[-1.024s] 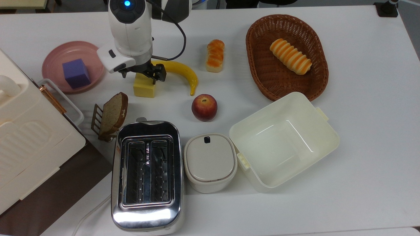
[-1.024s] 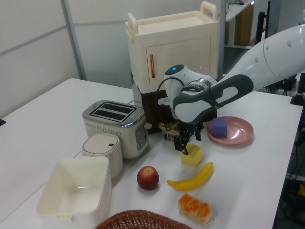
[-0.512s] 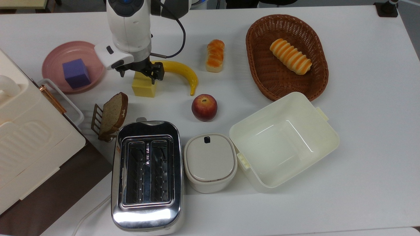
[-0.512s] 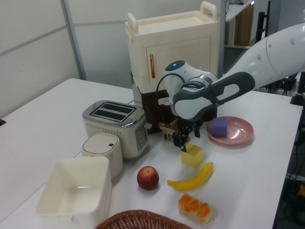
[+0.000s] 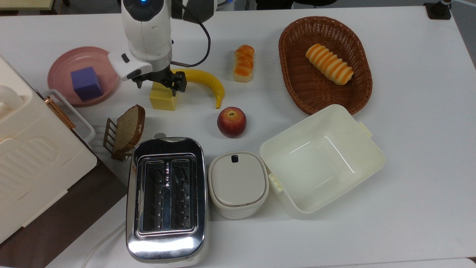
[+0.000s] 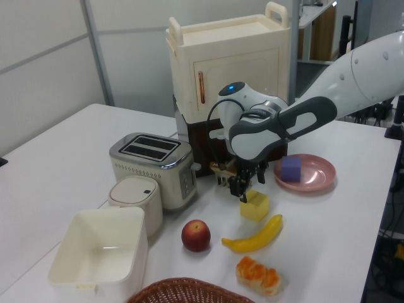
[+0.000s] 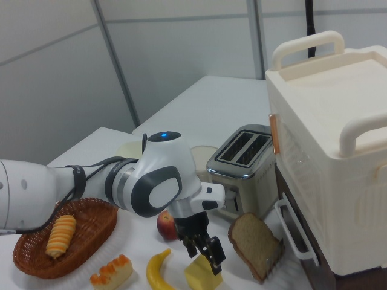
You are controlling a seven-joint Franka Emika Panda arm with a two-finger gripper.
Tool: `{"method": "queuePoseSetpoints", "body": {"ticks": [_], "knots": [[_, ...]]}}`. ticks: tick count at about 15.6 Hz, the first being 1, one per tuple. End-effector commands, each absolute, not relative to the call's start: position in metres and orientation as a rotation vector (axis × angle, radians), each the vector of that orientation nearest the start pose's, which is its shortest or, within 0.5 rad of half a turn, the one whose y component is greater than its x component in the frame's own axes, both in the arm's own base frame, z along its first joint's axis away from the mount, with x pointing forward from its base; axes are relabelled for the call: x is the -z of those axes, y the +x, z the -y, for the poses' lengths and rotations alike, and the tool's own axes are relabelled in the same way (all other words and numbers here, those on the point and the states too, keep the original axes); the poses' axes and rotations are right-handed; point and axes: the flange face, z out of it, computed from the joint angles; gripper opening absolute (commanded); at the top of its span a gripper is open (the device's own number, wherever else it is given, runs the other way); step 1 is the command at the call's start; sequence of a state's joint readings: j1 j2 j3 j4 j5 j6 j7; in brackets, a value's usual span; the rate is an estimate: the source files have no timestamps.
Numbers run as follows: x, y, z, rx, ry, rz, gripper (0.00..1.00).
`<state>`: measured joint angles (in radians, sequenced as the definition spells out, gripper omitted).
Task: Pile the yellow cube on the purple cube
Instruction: 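Close the gripper on the yellow cube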
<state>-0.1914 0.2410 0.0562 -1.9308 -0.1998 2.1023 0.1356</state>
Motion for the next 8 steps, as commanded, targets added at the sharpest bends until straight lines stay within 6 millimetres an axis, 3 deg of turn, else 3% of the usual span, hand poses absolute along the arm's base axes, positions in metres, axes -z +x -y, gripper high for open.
{"method": "queuePoseSetpoints", "body": {"ticks": [1,7,8], "knots": [[-0.343,0.594,0.08,-0.094,-3.288,-0.248,1.0],[-0.331,0.595,0.07,-0.122,-3.297,-0.204,0.98],[-0.33,0.595,0.07,-0.128,-3.297,-0.201,0.72]]}}
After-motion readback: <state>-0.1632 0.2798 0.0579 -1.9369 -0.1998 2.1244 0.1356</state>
